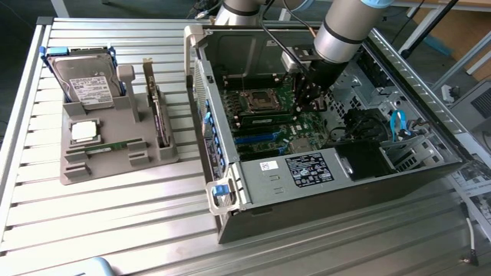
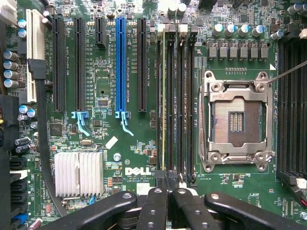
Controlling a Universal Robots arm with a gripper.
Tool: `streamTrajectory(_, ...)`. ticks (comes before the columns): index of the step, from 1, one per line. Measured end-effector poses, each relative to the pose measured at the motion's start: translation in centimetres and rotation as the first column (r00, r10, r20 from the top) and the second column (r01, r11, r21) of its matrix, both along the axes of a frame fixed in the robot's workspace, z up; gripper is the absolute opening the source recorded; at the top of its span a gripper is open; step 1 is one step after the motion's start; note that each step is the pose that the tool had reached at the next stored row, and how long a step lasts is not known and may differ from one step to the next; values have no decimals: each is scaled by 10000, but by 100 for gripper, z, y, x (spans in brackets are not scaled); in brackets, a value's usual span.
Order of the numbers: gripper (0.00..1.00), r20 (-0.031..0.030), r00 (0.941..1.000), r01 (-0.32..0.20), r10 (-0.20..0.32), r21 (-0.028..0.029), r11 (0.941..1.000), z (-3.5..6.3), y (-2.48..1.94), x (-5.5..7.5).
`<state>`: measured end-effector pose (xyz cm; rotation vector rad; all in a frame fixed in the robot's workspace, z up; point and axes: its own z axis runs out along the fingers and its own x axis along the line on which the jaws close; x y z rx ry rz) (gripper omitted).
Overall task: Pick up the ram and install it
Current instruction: 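Press down the ram until it locks into place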
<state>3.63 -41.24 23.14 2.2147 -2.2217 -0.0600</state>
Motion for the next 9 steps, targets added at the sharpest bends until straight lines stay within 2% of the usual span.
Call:
streamTrajectory(6, 11, 1, 10000, 0, 0, 0, 10000, 5, 1, 0)
streamTrajectory(9, 11, 0, 10000, -1, 1, -41, 10000, 35, 0, 0)
